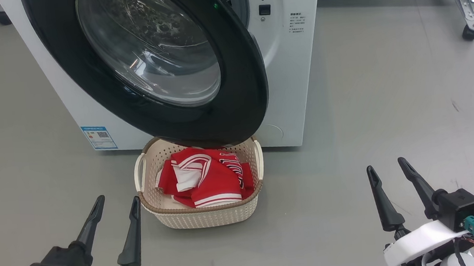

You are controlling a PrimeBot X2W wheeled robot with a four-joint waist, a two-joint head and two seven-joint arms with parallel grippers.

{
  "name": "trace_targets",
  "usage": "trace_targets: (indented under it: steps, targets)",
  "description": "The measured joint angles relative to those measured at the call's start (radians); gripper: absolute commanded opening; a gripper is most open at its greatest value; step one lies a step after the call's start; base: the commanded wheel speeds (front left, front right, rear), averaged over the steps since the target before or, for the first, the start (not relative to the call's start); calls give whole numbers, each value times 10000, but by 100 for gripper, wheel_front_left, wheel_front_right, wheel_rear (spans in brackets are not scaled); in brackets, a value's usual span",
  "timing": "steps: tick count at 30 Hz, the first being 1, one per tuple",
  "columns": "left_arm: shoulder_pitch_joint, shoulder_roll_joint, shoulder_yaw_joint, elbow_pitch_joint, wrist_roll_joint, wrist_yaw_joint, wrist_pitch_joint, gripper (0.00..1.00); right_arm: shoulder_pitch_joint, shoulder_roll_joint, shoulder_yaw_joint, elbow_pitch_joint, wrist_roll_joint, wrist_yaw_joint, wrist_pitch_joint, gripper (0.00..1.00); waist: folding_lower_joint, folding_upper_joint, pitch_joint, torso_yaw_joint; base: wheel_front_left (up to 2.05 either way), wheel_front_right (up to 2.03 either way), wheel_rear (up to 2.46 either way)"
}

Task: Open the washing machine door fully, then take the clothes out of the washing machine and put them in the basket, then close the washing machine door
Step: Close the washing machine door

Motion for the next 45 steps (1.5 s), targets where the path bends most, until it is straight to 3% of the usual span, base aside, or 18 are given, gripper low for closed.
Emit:
trace_targets:
  steps: [24, 25, 26, 27, 32, 39, 45]
  targets:
    - [407, -458, 443, -219, 702, -280, 0, 100, -2, 10, -15, -50, -58, 0, 0, 100, 0, 0, 124, 23, 0, 0, 0]
    - [409, -476, 462, -219, 734, -282, 0, 100, -2, 10, -15, -63, -56, 0, 0, 85, 0, 0, 132, 26, 0, 0, 0]
    - [411, -491, 476, -219, 779, -284, 0, 100, -3, 13, -17, -63, -42, 2, 0, 28, 0, 0, 140, 30, 0, 0, 0]
    - [413, -508, 487, -219, 807, -299, 0, 100, -3, 19, -17, -63, -38, 2, 0, 0, 0, 0, 149, 34, 0, 0, 0]
    - [425, -577, 495, -268, 909, -372, 0, 100, -57, -10, 119, -232, -121, 40, 0, 0, 0, 0, 274, 75, 0, 0, 0]
    - [396, -685, 349, -336, 1057, -543, 0, 100, -906, -633, 1081, -268, -765, 357, 0, 0, 0, 0, 668, 214, 0, 0, 0]
    - [332, -899, 288, -334, 1149, -593, 0, 100, -1774, -802, 1954, -196, -980, 451, 23, 0, 0, 0, 1012, 464, 0, 0, 0]
